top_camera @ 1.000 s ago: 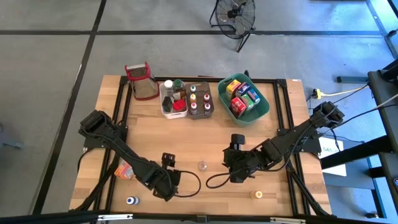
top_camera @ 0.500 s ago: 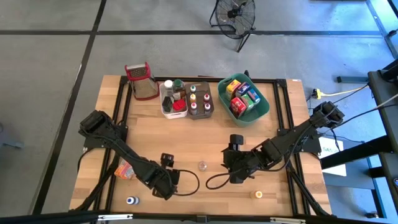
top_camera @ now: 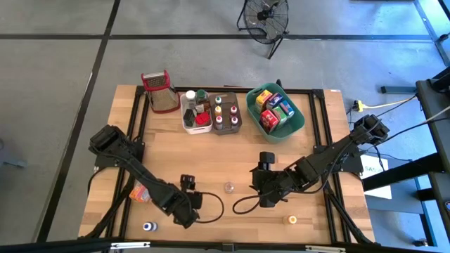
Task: Pick & Place Kitchen Items
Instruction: Put the left brown spice can into the left white bin
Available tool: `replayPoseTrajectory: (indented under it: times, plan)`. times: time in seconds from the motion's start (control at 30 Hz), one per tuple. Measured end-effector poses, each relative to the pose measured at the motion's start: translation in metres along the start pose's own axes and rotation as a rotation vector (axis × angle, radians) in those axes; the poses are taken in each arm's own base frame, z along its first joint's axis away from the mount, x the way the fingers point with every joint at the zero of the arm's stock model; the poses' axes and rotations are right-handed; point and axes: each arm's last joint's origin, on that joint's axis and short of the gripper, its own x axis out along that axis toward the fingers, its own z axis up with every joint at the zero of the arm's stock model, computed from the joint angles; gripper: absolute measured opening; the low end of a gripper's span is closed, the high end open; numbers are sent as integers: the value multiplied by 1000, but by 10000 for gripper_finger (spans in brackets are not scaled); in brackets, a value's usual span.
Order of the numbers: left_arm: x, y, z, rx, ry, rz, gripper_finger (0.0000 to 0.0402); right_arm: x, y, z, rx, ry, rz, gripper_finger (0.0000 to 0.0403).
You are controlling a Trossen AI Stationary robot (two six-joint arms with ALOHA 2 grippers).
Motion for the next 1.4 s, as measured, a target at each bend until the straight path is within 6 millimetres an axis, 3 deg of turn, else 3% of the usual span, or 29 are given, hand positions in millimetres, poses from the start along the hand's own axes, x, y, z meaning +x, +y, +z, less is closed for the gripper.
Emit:
replayPoseTrajectory:
  times: [0.23,0.4,1.23,1.4]
  plan:
    - [2,3,-2,-2,29,-6,322,0,-1,1,1,-7,-16,254]
    - [15,7,-8,-12,57,-44,322,1,-2,1,4,-8,-18,254]
    - [16,8,-3,-3,29,-64,322,1,-1,2,-6,-20,-16,254]
    - [26,12,-8,-19,50,-92,322,1,-1,2,-6,-20,-16,253]
